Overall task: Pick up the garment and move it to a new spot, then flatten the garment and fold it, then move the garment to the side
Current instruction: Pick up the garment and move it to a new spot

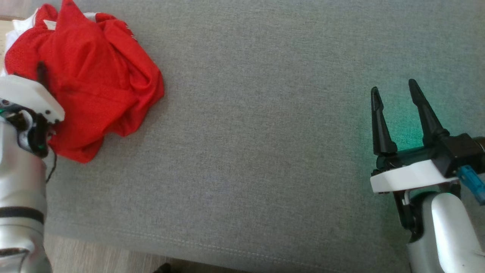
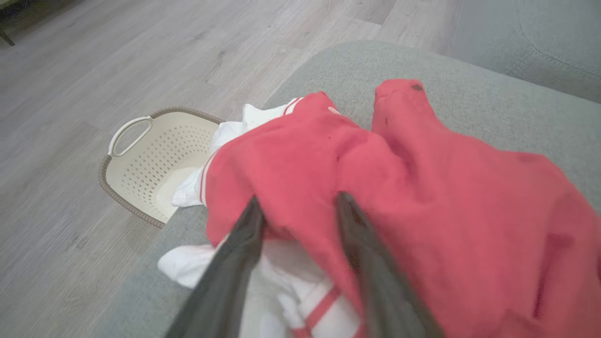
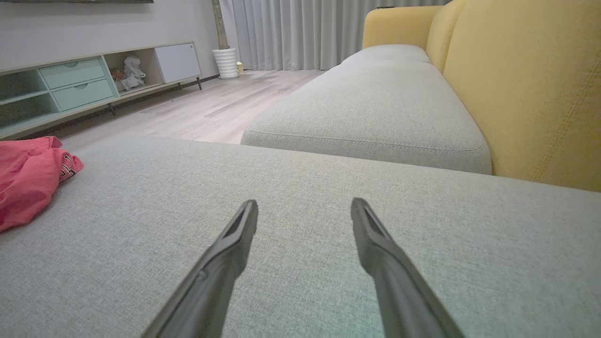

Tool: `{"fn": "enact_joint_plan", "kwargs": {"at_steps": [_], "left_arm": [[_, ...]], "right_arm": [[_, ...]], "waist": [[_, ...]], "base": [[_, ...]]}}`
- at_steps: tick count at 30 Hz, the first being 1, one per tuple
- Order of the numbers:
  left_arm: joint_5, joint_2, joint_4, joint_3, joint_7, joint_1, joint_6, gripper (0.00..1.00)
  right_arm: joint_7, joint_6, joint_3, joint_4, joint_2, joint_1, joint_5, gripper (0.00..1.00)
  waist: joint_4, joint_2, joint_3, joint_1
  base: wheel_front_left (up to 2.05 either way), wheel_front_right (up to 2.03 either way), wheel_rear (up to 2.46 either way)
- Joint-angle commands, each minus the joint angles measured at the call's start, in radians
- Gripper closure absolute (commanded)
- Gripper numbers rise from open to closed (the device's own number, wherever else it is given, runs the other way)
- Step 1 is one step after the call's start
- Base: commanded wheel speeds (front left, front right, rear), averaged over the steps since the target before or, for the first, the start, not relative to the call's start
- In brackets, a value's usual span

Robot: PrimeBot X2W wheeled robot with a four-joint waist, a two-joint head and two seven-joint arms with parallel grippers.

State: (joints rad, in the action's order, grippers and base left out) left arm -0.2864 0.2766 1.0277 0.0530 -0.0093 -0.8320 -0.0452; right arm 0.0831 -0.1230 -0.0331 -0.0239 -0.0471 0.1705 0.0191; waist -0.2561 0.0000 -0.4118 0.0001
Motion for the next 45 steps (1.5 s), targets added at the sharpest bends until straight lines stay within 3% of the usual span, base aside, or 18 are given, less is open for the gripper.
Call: {"fn": "enact_joint_plan", "kwargs": {"at_steps": [1,8,12,26,35,45], "left_arm": [[-0.005,0.076,-0.008,0.031,-0.029,-0.041,0.000,1.00],[0.022,0.088,0.028,0.008,-0.195,-0.078,0.011,1.00],[0.032,0.087,-0.038,-0.001,-0.245,-0.078,-0.004,1.00],[0.083,-0.004,-0.663,-0.092,-0.210,0.079,-0.028,1.00],[0.086,-0.109,-0.934,-0.223,-0.044,0.143,-0.019,1.00],[0.052,-0.220,-0.858,-0.392,-0.066,0.100,0.035,1.00]], "right_arm": [[-0.001,-0.008,-0.033,-0.039,-0.003,0.015,0.007,0.00],[0.016,-0.008,-0.044,-0.006,-0.003,0.017,-0.012,0.00],[0.043,-0.008,-0.046,0.032,-0.003,0.022,-0.039,0.00],[0.133,-0.008,-0.054,0.160,-0.003,0.034,-0.150,0.00],[0.162,-0.008,-0.051,0.177,-0.003,0.069,-0.178,0.00],[0.174,-0.008,-0.042,0.131,-0.003,0.115,-0.202,0.00]], "waist": [[0.004,0.0000,-0.002,-0.0001],[0.013,0.0000,0.036,-0.0001],[0.017,0.0000,0.094,-0.0001],[0.075,0.0000,0.282,-0.0001],[0.196,0.0000,0.288,-0.0001],[0.399,0.0000,0.218,-0.0001]], "base": [[0.00,0.00,0.00],[0.00,0.00,0.00],[0.00,0.00,0.00],[0.00,0.00,0.00],[0.00,0.00,0.00],[0.00,0.00,0.00]]}}
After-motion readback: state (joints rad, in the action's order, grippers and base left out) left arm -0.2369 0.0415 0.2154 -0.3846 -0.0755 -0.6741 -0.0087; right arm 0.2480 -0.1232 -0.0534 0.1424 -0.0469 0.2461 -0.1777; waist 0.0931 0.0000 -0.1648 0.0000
